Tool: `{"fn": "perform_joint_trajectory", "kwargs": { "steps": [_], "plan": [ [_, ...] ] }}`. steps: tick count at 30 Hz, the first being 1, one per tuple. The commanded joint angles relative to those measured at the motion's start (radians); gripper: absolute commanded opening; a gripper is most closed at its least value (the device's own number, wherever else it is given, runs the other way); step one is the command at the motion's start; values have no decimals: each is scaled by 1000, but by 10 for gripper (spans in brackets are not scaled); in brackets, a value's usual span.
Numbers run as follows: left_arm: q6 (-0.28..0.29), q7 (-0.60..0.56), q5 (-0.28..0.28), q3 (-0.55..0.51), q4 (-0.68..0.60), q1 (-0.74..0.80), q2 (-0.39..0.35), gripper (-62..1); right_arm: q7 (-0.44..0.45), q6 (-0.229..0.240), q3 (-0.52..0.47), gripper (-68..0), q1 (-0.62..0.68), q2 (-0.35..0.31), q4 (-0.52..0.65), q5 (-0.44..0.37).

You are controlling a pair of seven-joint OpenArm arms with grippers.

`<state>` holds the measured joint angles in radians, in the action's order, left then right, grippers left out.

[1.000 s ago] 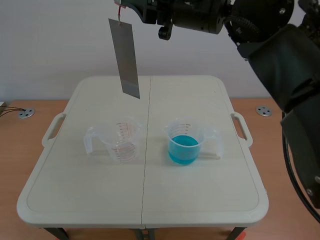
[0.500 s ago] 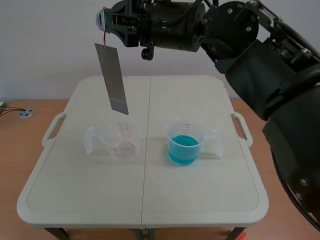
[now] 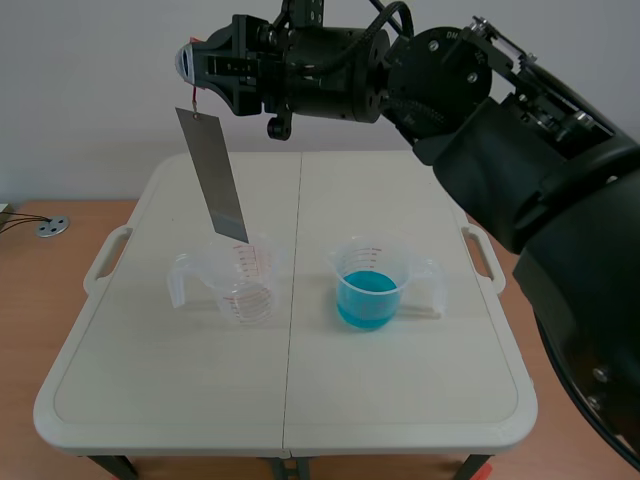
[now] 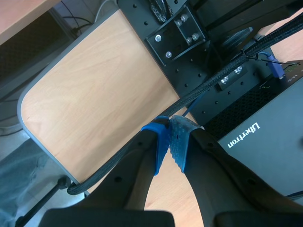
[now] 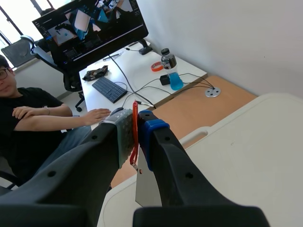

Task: Hold the metal plate by the orange handle, dip it into the blue solution, take it out and point at it, then put the plate back in the beaker on the left.
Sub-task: 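Put the plate into the left beaker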

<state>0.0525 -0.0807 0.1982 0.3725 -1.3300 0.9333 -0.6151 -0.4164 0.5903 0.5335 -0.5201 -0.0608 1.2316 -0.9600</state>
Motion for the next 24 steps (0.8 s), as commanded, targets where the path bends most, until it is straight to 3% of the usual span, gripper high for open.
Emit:
{"fn": "perform_joint_trajectory", "kwargs": {
  "steps": [1, 11, 24],
  "plan": [
    [0, -9, 0, 3, -13, 11, 5, -588, 20, 5, -2, -662, -28, 3, -1, -11],
    [0, -8, -1, 3, -13, 11, 5, -588, 24, 9, -1, -662, -28, 3, -32, -11],
    [-1, -9, -1, 3, -13, 11, 5, -588, 58, 58, 19, -662, -28, 6, -127, -4]
  ]
}}
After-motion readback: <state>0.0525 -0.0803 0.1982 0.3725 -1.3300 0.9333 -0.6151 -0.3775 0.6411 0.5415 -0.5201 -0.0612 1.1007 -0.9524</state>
